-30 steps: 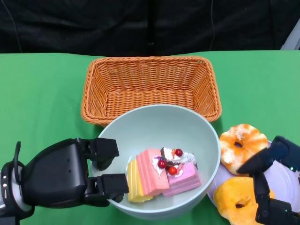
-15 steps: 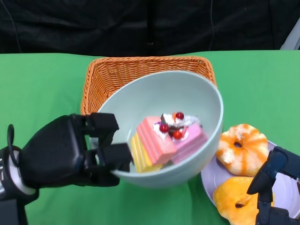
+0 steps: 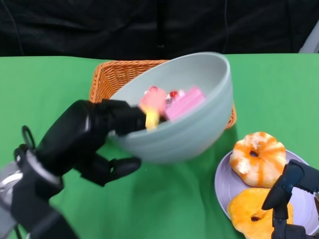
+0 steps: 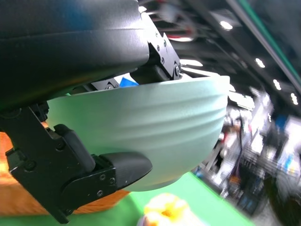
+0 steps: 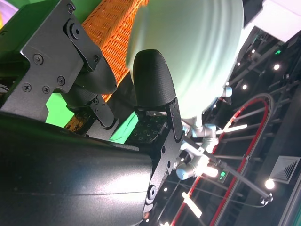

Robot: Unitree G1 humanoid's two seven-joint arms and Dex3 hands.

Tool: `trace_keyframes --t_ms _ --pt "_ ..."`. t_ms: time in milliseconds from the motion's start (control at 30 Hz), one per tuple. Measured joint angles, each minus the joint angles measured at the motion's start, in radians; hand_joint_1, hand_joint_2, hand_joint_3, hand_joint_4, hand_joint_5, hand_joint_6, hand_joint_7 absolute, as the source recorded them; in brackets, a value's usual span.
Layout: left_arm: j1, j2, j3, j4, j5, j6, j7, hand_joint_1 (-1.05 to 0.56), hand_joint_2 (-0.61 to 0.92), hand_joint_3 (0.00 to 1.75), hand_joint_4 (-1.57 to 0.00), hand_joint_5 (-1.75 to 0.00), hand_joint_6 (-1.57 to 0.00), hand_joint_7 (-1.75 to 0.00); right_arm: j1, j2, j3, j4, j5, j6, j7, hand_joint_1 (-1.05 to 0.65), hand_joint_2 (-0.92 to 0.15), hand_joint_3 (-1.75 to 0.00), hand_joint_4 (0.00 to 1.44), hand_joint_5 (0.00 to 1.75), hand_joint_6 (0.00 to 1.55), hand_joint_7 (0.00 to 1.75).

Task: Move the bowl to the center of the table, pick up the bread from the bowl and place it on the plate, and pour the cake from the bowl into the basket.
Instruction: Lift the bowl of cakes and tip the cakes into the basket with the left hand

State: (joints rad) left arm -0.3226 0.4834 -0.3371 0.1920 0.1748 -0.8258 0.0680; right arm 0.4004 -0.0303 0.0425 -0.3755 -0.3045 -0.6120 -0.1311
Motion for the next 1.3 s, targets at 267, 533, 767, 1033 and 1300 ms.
trace_keyframes --t_ms 267,533,767,1033,1300 --pt "-0.011 -0.155 0.066 -0.038 -0.222 0.278 -0.187 -0.15 0.23 1.72 -1.06 -1.75 -0.9 -1.67 0.005 0.0 0.005 0.0 -0.016 0.0 0.001 0.11 -0.17 -1.75 1.05 1.72 0.9 1.56" --pt "-0.05 -0.321 0.152 -0.052 -0.35 0.595 -0.25 -0.16 0.23 1.71 -1.03 -1.75 -0.9 -1.69 0.007 0.001 0.014 0.017 -0.032 0.0 -0.001 0.11 -0.16 -1.74 1.06 1.73 0.9 1.53" --pt "-0.087 -0.42 0.227 -0.047 -0.389 0.768 -0.254 -0.16 0.25 1.66 -1.07 -1.75 -0.91 -1.74 0.006 0.001 0.019 0.019 -0.053 0.0 -0.005 0.08 -0.17 -1.75 1.09 1.75 0.91 1.55" --pt "-0.125 -0.511 0.305 -0.043 -0.443 0.951 -0.229 -0.18 0.25 1.71 -1.09 -1.75 -0.9 -1.75 0.011 0.001 0.023 0.019 -0.053 0.001 -0.004 0.1 -0.16 -1.75 1.09 1.75 0.9 1.57" --pt "-0.253 -0.642 0.539 0.095 -0.706 1.203 -0.116 -0.27 0.27 1.75 -1.12 -1.75 -0.92 -1.75 0.017 0.001 0.036 0.019 -0.042 0.003 0.004 0.13 -0.16 -1.75 1.07 1.75 0.89 1.57"
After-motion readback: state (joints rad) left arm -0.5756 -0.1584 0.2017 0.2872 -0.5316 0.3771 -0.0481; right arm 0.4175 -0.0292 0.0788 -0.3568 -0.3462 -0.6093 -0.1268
